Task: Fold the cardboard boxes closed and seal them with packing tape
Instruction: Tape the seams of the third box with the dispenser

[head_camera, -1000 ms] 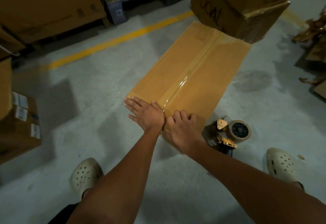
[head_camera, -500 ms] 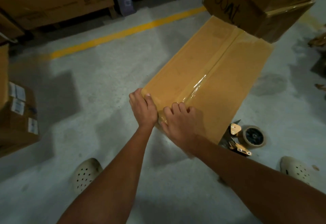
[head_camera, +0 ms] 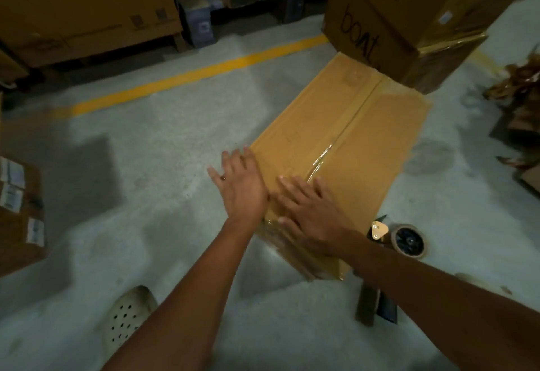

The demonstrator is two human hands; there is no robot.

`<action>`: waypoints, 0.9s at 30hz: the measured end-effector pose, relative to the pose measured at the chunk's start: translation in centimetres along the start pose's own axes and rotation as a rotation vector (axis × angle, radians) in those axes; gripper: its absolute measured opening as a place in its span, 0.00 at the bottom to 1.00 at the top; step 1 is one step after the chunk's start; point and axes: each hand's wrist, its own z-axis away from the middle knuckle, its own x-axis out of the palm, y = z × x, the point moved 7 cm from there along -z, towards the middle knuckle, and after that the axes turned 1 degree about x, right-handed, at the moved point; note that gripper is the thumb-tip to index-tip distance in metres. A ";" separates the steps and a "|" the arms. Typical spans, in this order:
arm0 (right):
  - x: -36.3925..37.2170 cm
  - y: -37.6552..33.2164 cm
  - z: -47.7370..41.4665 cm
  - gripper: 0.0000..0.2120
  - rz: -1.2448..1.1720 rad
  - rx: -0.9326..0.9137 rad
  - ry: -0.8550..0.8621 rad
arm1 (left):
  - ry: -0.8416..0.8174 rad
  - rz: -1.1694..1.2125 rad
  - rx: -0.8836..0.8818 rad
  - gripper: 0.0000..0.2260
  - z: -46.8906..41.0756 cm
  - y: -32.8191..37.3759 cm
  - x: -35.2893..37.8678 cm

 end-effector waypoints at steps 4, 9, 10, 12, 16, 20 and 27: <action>0.1 4.4 2.1 0.30 -0.013 0.414 -0.042 | -0.158 0.038 0.248 0.24 4.1 6.7 1.8; 0.9 8.4 6.2 0.31 -0.283 0.798 0.028 | -0.304 0.107 0.412 0.29 7.6 10.8 3.1; 0.9 8.4 6.4 0.32 -0.327 0.796 0.038 | -0.308 0.104 0.380 0.32 7.7 10.6 2.8; 0.5 7.8 6.2 0.33 -0.392 0.770 0.047 | -0.339 0.087 0.331 0.35 7.7 10.1 2.6; -0.5 4.3 6.5 0.35 -0.451 0.693 -0.085 | -0.435 0.095 0.269 0.29 7.2 7.7 0.3; -4.5 -3.3 7.5 0.34 -0.216 0.447 -0.377 | -0.478 -0.010 0.232 0.28 8.3 2.7 -1.9; -7.2 -11.2 6.2 0.11 -0.202 0.173 -0.340 | -0.455 -0.264 0.017 0.26 12.1 -5.0 -3.3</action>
